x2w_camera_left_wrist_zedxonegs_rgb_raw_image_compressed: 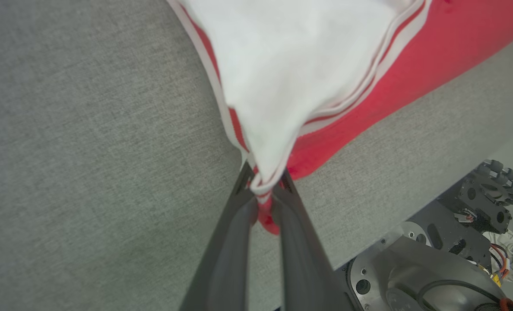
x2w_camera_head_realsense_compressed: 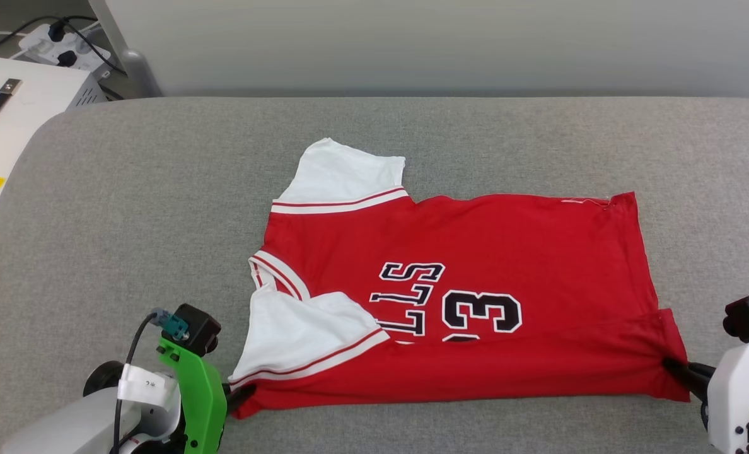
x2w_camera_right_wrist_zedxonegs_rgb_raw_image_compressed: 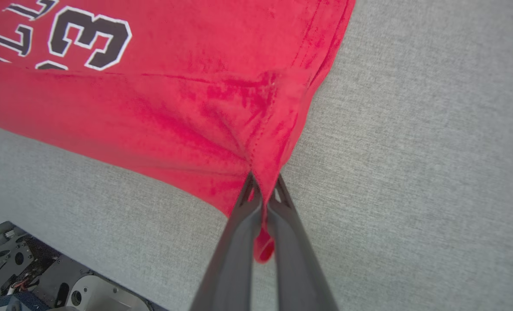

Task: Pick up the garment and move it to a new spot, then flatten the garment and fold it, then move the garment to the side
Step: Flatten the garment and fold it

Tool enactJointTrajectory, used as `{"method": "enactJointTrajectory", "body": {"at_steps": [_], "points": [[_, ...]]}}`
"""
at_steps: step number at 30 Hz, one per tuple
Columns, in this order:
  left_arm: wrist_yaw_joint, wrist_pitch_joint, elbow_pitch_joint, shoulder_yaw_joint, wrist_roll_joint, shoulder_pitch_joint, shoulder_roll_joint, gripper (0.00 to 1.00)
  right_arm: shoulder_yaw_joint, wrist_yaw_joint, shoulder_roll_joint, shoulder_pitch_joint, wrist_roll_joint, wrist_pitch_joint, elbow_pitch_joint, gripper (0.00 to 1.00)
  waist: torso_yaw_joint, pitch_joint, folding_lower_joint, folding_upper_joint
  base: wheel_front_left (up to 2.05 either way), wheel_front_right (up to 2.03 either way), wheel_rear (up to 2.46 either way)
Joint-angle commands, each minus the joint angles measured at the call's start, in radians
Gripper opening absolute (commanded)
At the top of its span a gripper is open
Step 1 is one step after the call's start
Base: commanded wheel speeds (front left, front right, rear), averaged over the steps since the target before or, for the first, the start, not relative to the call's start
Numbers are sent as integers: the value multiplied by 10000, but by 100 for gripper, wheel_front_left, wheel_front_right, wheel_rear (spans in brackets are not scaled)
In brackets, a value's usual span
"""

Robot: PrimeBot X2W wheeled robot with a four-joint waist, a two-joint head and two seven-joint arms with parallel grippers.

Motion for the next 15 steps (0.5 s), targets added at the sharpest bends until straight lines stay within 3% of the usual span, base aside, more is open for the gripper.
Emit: {"method": "enactJointTrajectory", "body": {"at_steps": [1, 10, 11, 12, 13, 15], "points": [[73, 6, 173, 2, -34, 148, -45, 0, -68, -9, 135, 91, -110, 113, 106, 0, -44, 149, 0, 0, 0, 0, 0], [-173, -64, 1283, 2, -39, 169, -584, 0, 174, -9, 885, -288, -713, -161, 1242, 0, -96, 375, 0, 0, 0, 0, 0], [-179, -100, 1351, -1, 16, 159, -605, 38, 186, -9, 956, -301, -684, -273, 1324, 0, -92, 349, 0, 0, 0, 0, 0], [-177, -197, 1415, -3, 146, 116, -602, 100, 182, -9, 1017, -315, -671, -430, 1396, 26, -82, 301, 0, 0, 0, 0, 0], [-176, -268, 1458, -3, 220, 94, -593, 100, 176, -9, 1034, -330, -715, -578, 1432, 100, -77, 259, 0, 0, 0, 0, 0], [-198, -345, 1473, -6, 348, 47, -535, 100, 169, -9, 1050, -336, -811, -873, 1473, 100, -62, 132, 0, 0, 0, 0, 0]]}}
